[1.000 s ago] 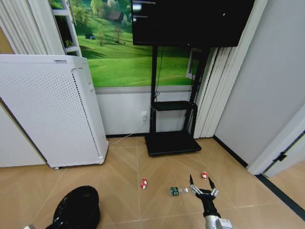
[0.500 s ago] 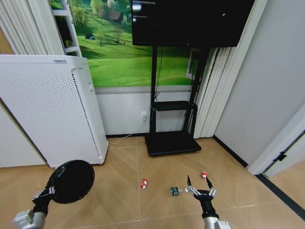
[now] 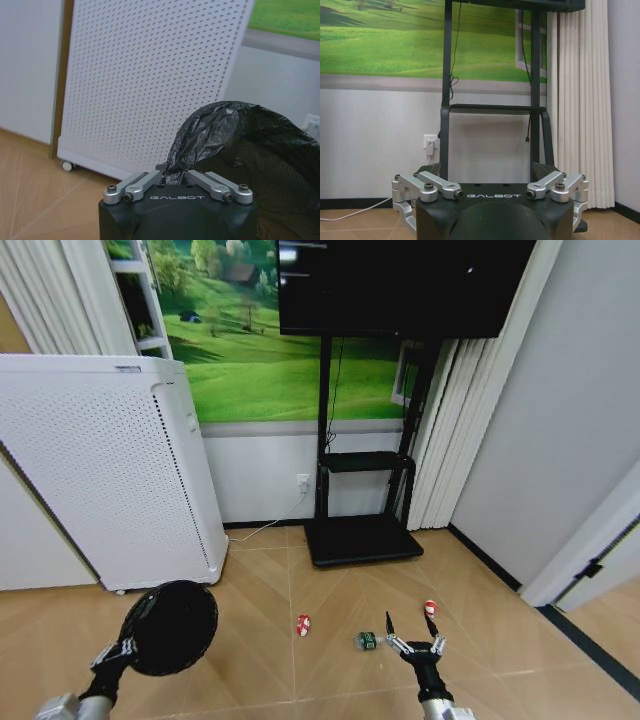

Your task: Pick up the trash bin and place the garbage on the floor into it.

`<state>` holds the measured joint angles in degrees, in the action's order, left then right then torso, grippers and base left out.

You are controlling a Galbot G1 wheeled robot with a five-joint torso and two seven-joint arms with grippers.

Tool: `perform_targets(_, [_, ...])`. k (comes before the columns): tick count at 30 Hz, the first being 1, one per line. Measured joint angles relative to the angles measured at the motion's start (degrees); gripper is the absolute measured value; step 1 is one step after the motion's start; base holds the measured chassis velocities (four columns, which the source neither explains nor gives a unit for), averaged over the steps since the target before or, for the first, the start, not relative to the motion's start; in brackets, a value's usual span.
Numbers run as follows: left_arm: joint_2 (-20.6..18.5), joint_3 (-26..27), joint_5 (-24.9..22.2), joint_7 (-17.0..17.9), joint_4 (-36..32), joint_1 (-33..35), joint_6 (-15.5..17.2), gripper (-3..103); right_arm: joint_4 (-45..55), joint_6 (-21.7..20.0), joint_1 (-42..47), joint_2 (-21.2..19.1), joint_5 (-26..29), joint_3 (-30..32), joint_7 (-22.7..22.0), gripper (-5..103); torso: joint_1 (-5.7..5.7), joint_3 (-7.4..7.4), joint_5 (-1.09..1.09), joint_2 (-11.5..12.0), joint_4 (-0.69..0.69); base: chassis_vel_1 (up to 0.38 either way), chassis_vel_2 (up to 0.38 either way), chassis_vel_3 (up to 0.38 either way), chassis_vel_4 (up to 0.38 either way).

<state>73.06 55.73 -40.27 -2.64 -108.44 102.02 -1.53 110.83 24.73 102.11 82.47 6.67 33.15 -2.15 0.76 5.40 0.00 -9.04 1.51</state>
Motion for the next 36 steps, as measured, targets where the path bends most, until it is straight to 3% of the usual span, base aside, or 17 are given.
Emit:
perform_targets(1, [0.08,0.02,-4.01,0.44,-0.17,0.67,1.80,4,-0.20,0.04,-0.01,-0.14,-0.06,-0.13,0.01,100,0.00,0.00,0.00,0.00,0.00,0.124,0.104,-0.139,-0.128])
perform_targets(2, [0.08,0.02,-4.01,0.44,-0.17,0.67,1.80,4,-0.20,0.04,-0.01,-0.14,-0.06,-0.13,0.01,100,0.00,0.00,0.00,0.00,0.00,0.124,0.104,-0.139,-0.128])
perform_targets(3, [-0.04,0.32,-6.97,0.99,-0.41,1.15,3.51,4,-0.43,0.05,-0.08,-0.21,-0.23,-0.46,0.03,100,0.00,0.00,0.00,0.00,0.00,0.188,0.144,-0.139,-0.167])
perform_targets(9, [-0.64,0.77,-9.60,2.16,-0.86,1.57,5.85,4,-0.99,0.03,-0.87,-0.97,-0.30,-1.01,0.04,100,0.00,0.00,0.02,0.00,0.01,0.193,0.213,-0.196,-0.216])
perform_targets(23, [0.13,0.75,-7.29,2.33,-1.14,3.02,6.25,4,-4.98,-3.18,-8.54,-7.06,0.49,-3.22,-1.32,100,0.00,0.01,0.00,0.00,-0.01,0.140,0.121,-0.128,-0.149])
perform_targets(27, [1.00,0.71,-5.49,2.33,-1.81,3.81,6.48,4,-8.41,-7.75,-13.46,-9.63,1.31,-5.97,-2.02,100,0.00,0.01,0.00,0.00,0.00,-0.060,-0.051,0.061,0.048])
perform_targets(36, [2.43,-0.08,-3.64,3.01,-2.39,3.79,6.81,4,-13.77,-10.31,-18.78,-12.49,4.96,-12.60,-1.52,100,0.00,0.01,0.00,0.00,0.00,-0.006,-0.006,0.005,0.004])
